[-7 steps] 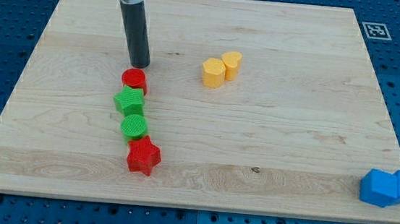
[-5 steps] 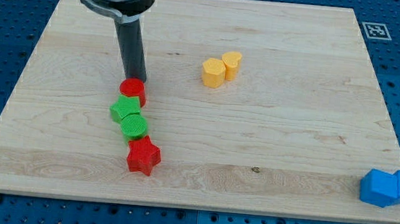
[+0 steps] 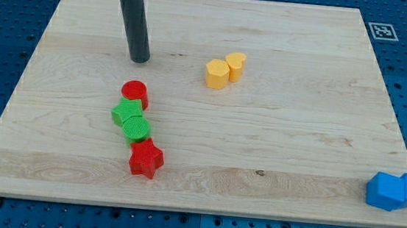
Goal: Move your arm towards center left
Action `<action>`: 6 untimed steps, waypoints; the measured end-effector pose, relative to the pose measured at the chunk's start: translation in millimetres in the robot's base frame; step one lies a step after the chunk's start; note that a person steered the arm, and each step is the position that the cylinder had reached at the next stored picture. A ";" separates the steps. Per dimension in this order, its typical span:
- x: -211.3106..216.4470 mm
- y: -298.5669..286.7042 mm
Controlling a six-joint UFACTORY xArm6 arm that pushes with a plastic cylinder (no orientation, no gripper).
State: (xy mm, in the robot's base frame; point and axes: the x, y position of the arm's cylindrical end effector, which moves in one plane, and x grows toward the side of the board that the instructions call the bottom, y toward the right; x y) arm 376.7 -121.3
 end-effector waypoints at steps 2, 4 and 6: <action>1.1 -44.0; 30.9 -99.8; 81.2 -99.8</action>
